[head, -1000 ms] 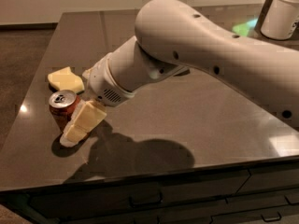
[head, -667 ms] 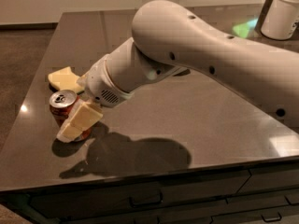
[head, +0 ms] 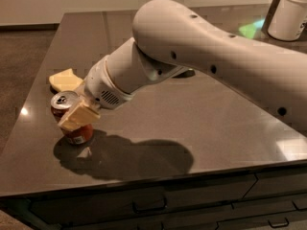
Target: Move coke can near green rice chip bag
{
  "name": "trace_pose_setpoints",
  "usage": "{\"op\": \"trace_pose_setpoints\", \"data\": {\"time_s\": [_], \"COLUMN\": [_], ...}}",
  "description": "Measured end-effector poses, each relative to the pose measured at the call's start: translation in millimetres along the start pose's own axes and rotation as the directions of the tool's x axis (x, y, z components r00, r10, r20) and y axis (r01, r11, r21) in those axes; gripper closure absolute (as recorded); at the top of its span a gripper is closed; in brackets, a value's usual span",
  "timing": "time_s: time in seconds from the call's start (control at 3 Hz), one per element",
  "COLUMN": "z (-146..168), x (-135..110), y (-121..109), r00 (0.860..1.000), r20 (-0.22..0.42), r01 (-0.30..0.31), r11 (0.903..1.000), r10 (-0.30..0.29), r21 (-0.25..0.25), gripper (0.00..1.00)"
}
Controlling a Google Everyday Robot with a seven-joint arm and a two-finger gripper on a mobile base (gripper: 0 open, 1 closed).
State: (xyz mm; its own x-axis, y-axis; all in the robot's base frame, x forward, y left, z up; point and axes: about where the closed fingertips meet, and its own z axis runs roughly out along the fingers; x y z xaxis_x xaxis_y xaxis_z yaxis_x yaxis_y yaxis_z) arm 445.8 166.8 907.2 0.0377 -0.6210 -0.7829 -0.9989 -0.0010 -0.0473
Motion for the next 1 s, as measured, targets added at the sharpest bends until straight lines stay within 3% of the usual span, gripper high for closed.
{"op": "trace_pose_setpoints", "data": {"time_s": [0.33, 0.67, 1.0], "z": [-17, -48, -82], "x": [5, 24, 52], "y": [-18, -51, -87], "r00": [0.999, 0.993, 0.979], "r20": [-0.002, -0.016, -0.018], "r01": [-0.049, -0.119, -0.197], "r11": [0.9984, 0.9875, 0.9617], "r10": [0.049, 0.121, 0.204], "r21": [0.027, 0.104, 0.191], "gripper": [0.87, 1.0, 1.0]}}
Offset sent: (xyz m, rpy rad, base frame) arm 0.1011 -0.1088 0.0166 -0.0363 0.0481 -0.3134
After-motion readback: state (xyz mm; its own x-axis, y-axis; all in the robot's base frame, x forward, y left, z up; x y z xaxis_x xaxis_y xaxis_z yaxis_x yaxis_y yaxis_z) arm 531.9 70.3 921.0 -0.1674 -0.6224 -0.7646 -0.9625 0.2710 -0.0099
